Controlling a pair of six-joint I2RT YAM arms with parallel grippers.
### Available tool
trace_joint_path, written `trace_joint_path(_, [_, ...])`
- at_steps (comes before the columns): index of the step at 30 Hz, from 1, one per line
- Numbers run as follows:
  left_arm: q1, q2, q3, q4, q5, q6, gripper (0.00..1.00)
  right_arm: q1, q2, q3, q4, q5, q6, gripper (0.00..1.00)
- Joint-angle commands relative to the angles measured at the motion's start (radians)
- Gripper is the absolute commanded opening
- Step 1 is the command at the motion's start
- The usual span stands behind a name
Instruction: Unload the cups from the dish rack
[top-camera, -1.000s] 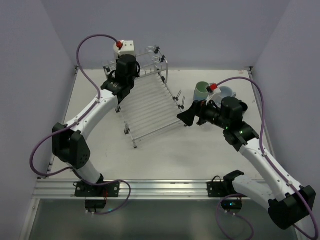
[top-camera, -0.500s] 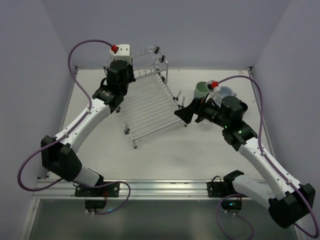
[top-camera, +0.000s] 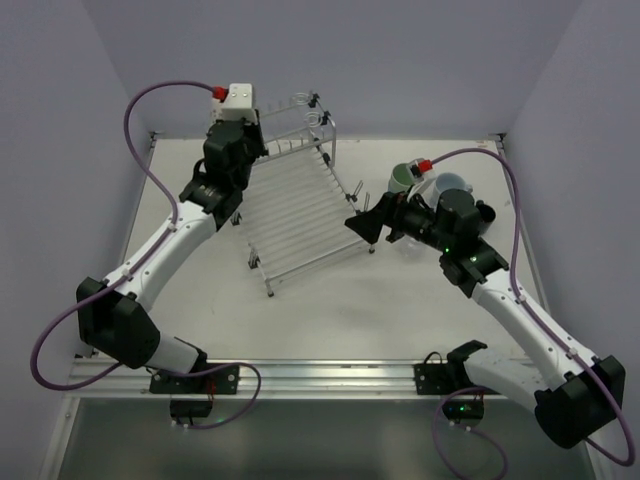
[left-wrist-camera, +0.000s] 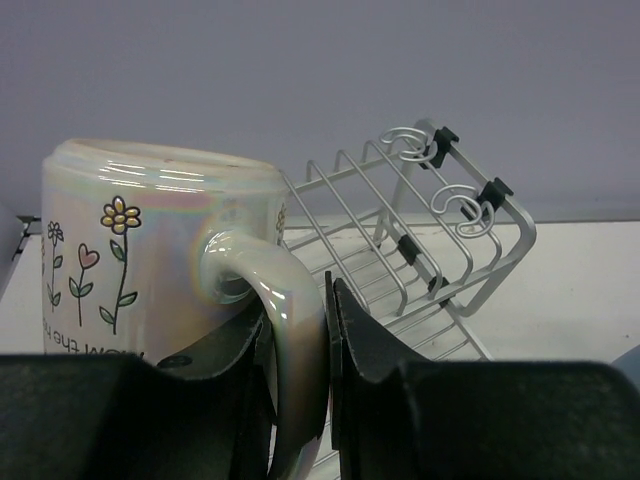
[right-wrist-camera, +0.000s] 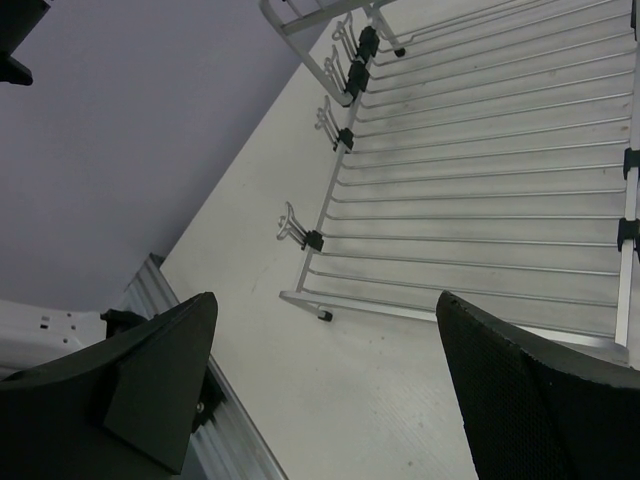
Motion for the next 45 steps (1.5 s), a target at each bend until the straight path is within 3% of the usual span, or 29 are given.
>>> trace_joint_path(1, [0.017,-0.067,-0.003,0.184,0.015,0.046,0.0,0.006,0.01,0.028,0.054,-0.02,0.008,0.94])
trace_joint_path(13, [0.049,-0.073,-0.031,0.302,0.148,0.026,0.0,0.007,0.011,0.031,0.062,-0.02,0.007,0.94])
trace_joint_path(20, [0.049,-0.094,0.023,0.268,0.209,-0.016,0.0,0.007,0.036,0.032,0.097,0.006,0.055,0.95])
trace_joint_path(24, [0.049,-0.145,0.035,0.259,0.291,-0.11,0.0,0.01,0.043,0.002,0.239,0.014,0.253,0.96])
trace_joint_path(26, [0.049,-0.168,0.036,0.264,0.356,-0.152,0.0,0.035,0.059,-0.017,0.365,0.052,0.275,0.97])
trace_joint_path(34, [0.046,-0.222,-0.02,0.336,0.564,-0.492,0.0,0.128,0.177,-0.001,0.602,0.079,0.036,0.97])
trace_joint_path(39, [0.017,-0.263,-0.074,0.401,0.627,-0.693,0.0,0.188,0.182,-0.057,0.682,0.297,-0.245,0.99])
trace_joint_path(45, [-0.038,-0.299,-0.125,0.417,0.624,-0.87,0.0,0.286,0.215,-0.113,0.901,0.466,-0.501,0.99])
